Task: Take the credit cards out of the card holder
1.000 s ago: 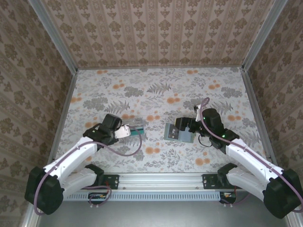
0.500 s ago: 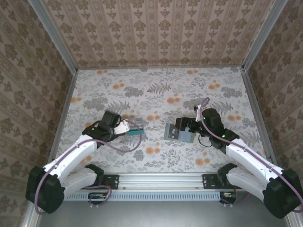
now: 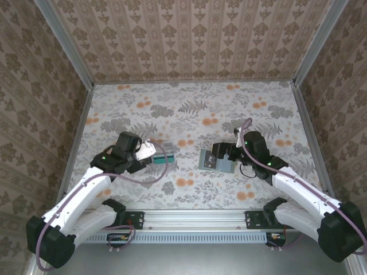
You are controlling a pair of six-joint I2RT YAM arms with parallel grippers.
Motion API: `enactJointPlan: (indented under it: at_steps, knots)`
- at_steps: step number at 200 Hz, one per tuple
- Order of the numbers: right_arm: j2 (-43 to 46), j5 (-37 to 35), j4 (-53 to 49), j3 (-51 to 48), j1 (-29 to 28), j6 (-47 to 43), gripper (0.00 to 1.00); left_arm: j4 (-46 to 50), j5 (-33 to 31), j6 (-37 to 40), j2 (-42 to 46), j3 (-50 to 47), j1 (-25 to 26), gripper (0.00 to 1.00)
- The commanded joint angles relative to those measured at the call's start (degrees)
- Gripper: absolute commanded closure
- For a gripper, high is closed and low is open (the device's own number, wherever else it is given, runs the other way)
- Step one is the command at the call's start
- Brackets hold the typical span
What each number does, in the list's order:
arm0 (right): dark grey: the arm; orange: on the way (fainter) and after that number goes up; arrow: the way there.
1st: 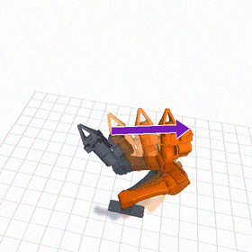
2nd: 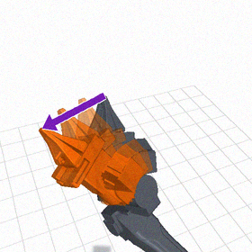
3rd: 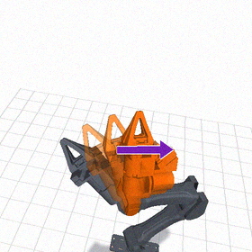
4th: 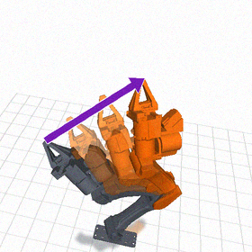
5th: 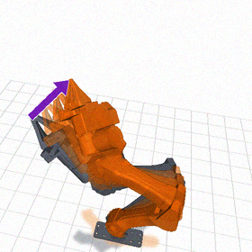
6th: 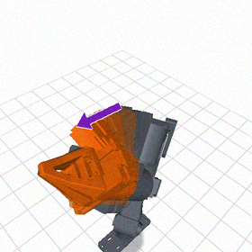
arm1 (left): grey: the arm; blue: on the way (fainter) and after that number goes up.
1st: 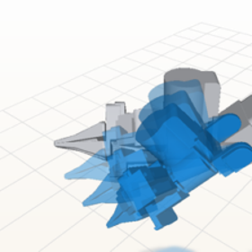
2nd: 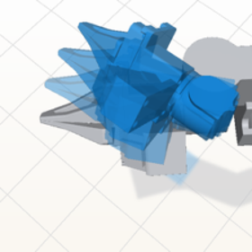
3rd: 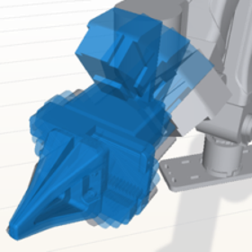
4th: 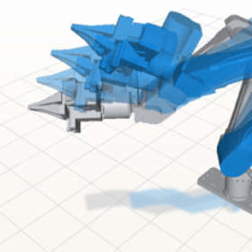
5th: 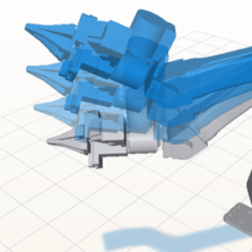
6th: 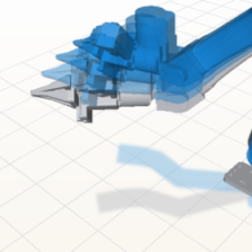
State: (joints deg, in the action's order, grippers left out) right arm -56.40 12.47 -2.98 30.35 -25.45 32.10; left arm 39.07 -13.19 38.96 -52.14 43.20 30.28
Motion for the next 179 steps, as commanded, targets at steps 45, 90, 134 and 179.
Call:
enactJointPlan:
  at_steps: [45, 90, 134, 179]
  knots:
    - [-2.7, -1.22, -1.52, 0.43, -0.44, 0.91, 0.0, 9.51, 12.86, -35.52, -8.79, 19.27, -0.49, 0.0]
    - [-5.04, -3.47, -5.87, 0.35, -0.4, 1.25, 0.17, -1.18, 24.95, -49.42, -8.38, 17.45, -0.73, 0.0]
    - [-9.22, -4.29, -6.95, 0.15, -0.39, 2.51, 0.44, -13.1, 25.41, -63.53, -9.47, 11.53, 4.0, 0.21]
    - [-13.42, -0.6, -2.56, -0.2, -0.39, 5.1, 0.69, -20.86, 18.12, -72.76, -17.6, 9.45, 15.47, 0.61]
